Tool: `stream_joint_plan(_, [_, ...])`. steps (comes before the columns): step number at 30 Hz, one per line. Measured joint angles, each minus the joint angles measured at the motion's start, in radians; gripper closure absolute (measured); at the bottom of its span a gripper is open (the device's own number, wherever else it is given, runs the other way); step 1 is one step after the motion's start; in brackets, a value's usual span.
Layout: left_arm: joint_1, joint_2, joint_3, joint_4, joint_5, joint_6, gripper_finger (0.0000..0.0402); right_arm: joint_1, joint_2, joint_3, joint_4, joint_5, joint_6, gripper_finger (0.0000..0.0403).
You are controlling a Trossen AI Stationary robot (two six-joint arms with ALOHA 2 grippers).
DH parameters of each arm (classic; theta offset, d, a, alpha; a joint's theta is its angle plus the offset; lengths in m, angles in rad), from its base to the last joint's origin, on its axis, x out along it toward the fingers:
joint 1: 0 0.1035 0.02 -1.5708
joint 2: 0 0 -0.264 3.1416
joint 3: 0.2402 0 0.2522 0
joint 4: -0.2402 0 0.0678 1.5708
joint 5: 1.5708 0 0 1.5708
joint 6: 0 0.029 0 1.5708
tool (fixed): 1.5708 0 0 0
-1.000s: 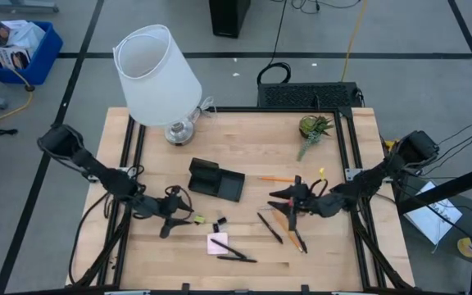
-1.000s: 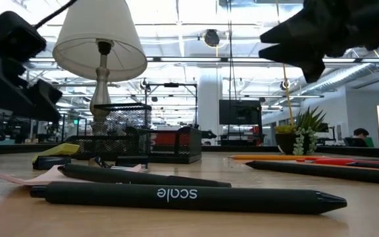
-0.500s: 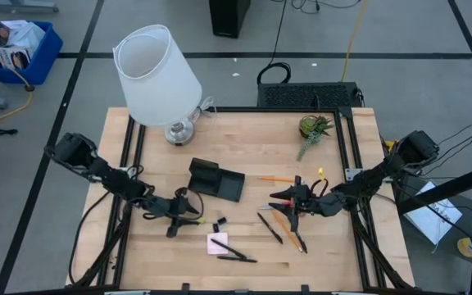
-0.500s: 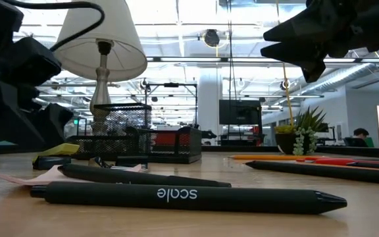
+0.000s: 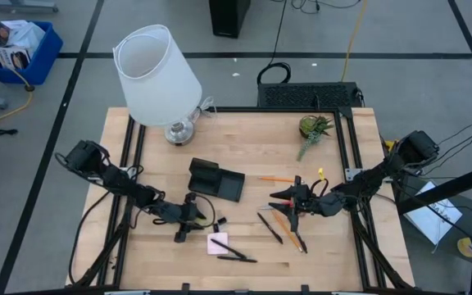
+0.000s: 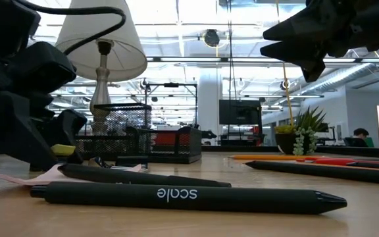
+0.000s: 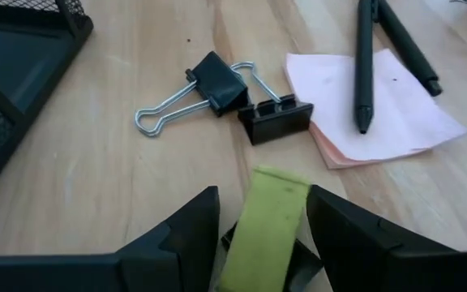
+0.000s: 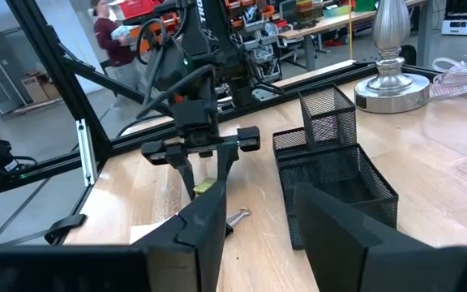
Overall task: Pick and place office supplies into organizer
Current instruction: Put the green eraser into the black desk organizer
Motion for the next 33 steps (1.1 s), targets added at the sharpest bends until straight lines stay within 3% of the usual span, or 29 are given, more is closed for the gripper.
stream_joint_plan(19, [0.001,-0.070,-0.004,-0.013,0.031,-0.001,0.0214,0.000,0.001,0.000,-0.008,0.000,0.001,0.0264])
stream_joint_plan(28, [0.001,-0.077,-0.003,-0.064,0.028,-0.001,0.0291,0.000,0.001,0.000,-0.008,0.000,0.001,0.0264])
stream_joint_plan(33, [0.001,-0.078,-0.003,-0.067,0.018,-0.008,0.0313,0.000,0.001,0.000,-0.008,0.000,0.001,0.0264])
